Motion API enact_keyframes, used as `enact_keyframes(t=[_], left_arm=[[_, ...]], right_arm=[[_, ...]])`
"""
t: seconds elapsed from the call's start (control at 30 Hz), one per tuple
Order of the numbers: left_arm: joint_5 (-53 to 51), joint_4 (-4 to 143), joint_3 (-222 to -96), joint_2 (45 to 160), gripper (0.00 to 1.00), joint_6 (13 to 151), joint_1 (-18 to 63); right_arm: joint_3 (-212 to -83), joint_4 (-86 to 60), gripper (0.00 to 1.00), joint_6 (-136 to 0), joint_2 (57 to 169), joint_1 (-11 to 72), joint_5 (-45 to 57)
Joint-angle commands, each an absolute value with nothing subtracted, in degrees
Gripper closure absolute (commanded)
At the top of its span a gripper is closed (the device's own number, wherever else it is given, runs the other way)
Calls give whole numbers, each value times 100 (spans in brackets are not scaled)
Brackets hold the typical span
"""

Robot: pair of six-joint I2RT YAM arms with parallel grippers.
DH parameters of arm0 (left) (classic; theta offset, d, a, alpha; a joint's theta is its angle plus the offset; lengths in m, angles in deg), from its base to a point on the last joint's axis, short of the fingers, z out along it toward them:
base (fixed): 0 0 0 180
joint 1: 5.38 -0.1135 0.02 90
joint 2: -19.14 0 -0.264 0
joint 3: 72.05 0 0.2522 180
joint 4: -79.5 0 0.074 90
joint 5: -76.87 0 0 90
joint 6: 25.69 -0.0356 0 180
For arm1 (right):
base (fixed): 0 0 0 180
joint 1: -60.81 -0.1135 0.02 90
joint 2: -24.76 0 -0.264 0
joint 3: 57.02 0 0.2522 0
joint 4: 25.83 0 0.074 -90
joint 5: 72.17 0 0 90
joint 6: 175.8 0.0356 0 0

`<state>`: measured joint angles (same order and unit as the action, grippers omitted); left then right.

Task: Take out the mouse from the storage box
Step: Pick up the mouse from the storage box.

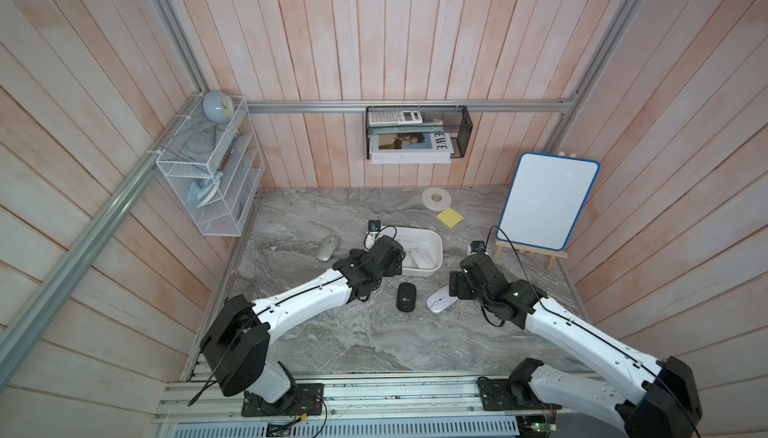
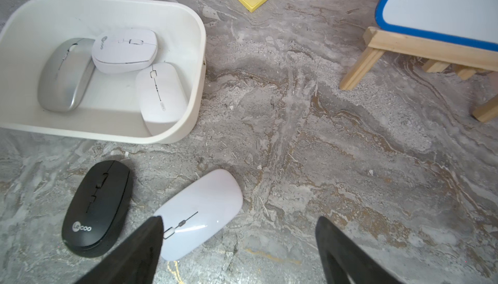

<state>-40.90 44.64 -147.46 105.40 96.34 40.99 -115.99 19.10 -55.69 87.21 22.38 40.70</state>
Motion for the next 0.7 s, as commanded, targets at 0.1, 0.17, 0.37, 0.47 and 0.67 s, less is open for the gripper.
enact_keyframes(t=[0.1,0.17,0.37,0.47,0.67], left_arm=[[-4217,4686,-14167,10242,1,9291,3604],[-4196,4743,-14039,10195,1,9227,3478],[-4086,5001,-13653,9926,0,9140,3217],[-4082,5095,-13469,9797,0,9084,3164],[-4025,5410,-13037,9488,0,9015,3068]], right_arm=[[-12620,2012,7,-5920,9729,2518,3659],[-12992,2049,7,-5781,10159,2587,3502],[-13814,1784,7,-5086,11224,2630,3294],[-14074,1507,7,-4738,11649,2656,3146],[-14659,1121,7,-4249,12615,2758,2574]])
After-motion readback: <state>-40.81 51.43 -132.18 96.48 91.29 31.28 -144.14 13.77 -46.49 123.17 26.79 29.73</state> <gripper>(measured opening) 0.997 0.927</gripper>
